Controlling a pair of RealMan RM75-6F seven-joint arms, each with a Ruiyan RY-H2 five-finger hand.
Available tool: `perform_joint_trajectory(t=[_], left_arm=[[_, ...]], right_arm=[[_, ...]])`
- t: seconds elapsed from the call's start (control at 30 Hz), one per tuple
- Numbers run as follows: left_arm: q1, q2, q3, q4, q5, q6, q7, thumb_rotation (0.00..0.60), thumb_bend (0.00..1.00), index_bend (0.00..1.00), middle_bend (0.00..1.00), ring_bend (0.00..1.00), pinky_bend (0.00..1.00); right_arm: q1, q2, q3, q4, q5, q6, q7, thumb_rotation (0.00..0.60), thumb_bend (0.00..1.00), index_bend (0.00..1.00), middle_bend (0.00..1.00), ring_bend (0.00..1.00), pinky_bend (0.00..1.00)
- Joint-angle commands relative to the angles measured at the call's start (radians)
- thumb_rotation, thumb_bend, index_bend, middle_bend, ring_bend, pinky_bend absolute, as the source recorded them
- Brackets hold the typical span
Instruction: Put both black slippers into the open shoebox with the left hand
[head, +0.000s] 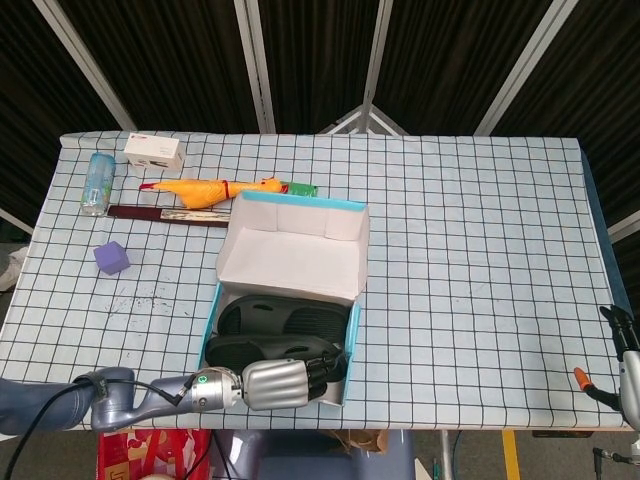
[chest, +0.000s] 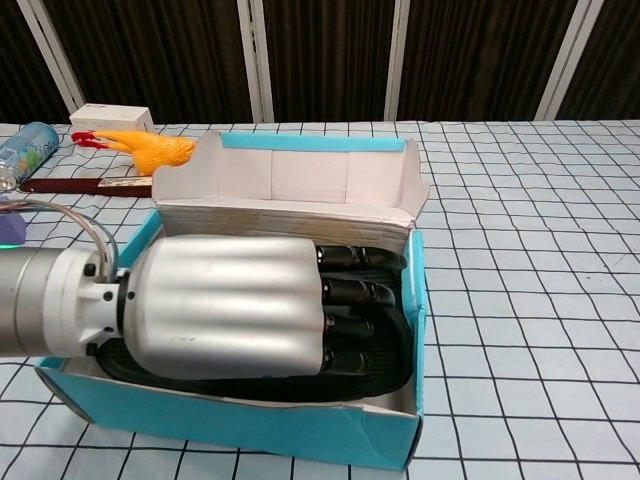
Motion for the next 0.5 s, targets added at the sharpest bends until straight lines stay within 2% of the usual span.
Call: perform_joint_trajectory(t=[0.03, 0.27, 0.5], left_arm=[[-0.004, -0.001, -0.004, 0.002, -0.011, -0.010, -0.006, 0.600, 0.48, 0.62, 0.60, 0.16, 0.07], [-0.014, -0.003, -0.023, -0.003, -0.056, -0.052, -0.003, 0.600, 0.48, 0.60, 0.59, 0.16, 0.07], [-0.017, -0.012, -0.020, 0.006, -0.082, -0.081, 0.006, 0.600, 0.48, 0.56, 0.56, 0.15, 0.07]], right_arm=[[0.000, 0.000, 0.000, 0.000, 0.001, -0.001, -0.001, 0.600, 0.25, 0.12, 0.12, 0.17, 0.14], [0.000, 0.000, 0.001, -0.001, 0.002, 0.000, -0.002, 0.600, 0.25, 0.12, 0.12, 0.17, 0.14], [-0.002, 0.000, 0.002, -0.001, 0.004, 0.002, -0.001, 0.600, 0.25, 0.12, 0.12, 0.17, 0.14]])
